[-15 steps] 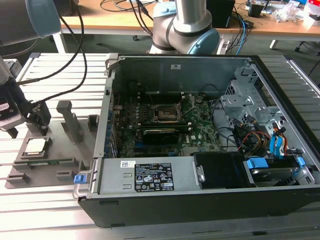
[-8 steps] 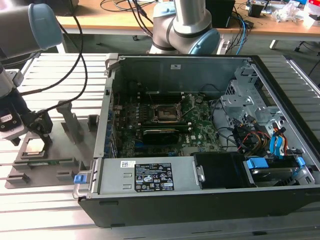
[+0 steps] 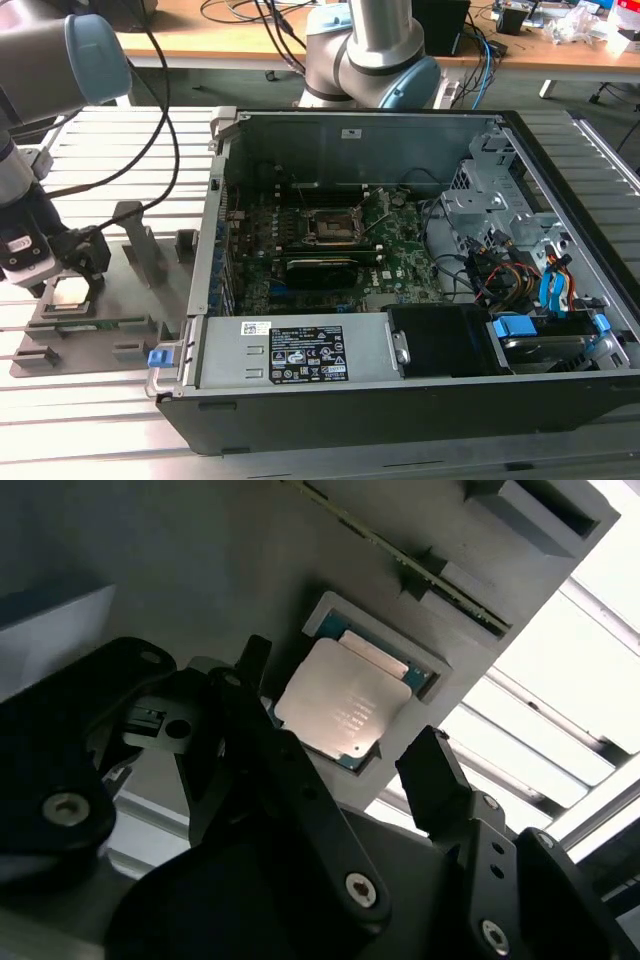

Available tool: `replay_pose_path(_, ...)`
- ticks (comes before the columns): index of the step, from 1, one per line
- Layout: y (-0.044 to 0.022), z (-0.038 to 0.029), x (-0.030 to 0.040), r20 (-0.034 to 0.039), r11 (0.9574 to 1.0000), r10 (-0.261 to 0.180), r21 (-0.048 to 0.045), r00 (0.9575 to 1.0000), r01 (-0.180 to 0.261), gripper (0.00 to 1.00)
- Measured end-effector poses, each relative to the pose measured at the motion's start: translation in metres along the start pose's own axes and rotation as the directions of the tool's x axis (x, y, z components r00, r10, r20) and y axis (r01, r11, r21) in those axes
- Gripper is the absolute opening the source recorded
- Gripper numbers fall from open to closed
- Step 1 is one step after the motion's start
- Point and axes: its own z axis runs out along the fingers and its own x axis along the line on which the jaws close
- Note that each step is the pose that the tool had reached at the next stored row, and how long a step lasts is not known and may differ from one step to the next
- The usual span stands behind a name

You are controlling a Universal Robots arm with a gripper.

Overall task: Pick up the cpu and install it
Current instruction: 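Pick up the cpu and move it towards the insertion slot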

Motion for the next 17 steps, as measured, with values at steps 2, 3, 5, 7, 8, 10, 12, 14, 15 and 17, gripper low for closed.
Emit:
replay_pose_path(2, -0.0002, 0.0010, -0.0005, -0.0001, 1.0000, 0.000, 0.0031, 1.0000, 0.000, 0.78)
replay_pose_path(3, -0.0002, 0.0016, -0.0007, -0.0002, 1.0000, 0.000, 0.0032, 1.0000, 0.000, 0.78)
replay_pose_path(5, -0.0001, 0.0036, -0.0010, -0.0002, 1.0000, 0.000, 0.0033, 1.0000, 0.000, 0.78)
replay_pose_path(7, -0.0001, 0.0060, -0.0010, -0.0005, 1.0000, 0.000, 0.0034, 1.0000, 0.000, 0.78)
replay_pose_path(8, 0.0000, 0.0067, -0.0011, -0.0004, 1.0000, 0.000, 0.0034, 1.0000, 0.000, 0.78)
replay_pose_path(10, 0.0000, 0.0068, -0.0011, -0.0003, 1.0000, 0.000, 0.0034, 1.0000, 0.000, 0.78)
replay_pose_path(12, 0.0000, 0.0069, -0.0011, -0.0003, 1.0000, 0.000, 0.0034, 1.0000, 0.000, 0.78)
replay_pose_path(14, 0.0000, 0.0069, -0.0011, -0.0005, 1.0000, 0.000, 0.0034, 1.0000, 0.000, 0.70)
replay_pose_path(15, 0.0000, 0.0069, -0.0011, -0.0004, 1.0000, 0.000, 0.0034, 1.0000, 0.000, 0.64)
replay_pose_path(17, 0.0000, 0.0069, -0.0011, -0.0004, 1.0000, 0.000, 0.0034, 1.0000, 0.000, 0.55)
